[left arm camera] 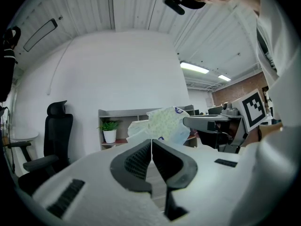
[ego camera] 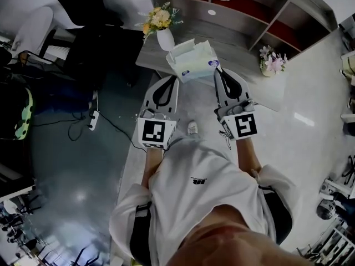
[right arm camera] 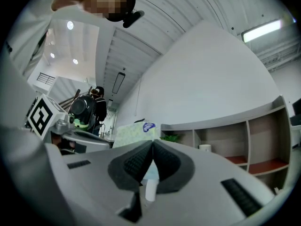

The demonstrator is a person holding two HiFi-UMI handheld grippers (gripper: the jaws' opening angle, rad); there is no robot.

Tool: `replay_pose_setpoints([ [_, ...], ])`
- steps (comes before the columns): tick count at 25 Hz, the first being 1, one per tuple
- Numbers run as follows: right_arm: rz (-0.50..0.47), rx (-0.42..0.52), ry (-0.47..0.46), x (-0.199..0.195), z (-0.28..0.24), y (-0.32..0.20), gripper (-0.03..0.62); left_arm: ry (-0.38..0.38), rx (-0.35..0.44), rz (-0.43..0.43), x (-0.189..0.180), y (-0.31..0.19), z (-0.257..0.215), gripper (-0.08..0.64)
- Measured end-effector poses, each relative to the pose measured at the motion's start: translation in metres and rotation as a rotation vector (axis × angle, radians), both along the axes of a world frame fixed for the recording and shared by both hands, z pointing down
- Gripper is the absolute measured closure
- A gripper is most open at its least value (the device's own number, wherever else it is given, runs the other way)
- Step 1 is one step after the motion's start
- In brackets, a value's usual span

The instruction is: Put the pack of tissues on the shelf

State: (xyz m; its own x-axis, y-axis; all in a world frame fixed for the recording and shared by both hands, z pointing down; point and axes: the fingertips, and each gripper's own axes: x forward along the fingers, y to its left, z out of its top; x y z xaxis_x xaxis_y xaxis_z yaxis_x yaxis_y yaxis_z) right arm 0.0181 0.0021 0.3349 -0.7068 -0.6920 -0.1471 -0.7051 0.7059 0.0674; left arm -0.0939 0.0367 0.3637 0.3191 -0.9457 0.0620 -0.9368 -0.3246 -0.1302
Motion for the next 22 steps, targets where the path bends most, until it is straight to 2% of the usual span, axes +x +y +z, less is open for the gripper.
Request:
replay_pose_setpoints([
  [9, 0.039, 0.003, 0.006, -0.020, -0.001, -0.032, 0.566, 0.011, -0.004, 0.032, -0.021, -0.036, 0.003, 0.528],
  [22, 0.077, 0.014, -0.007, -0.029, -0.005, -0.074, 0.566, 0.000, 0.013, 0.045, -0.035, -0.074, -0.003, 0.528],
])
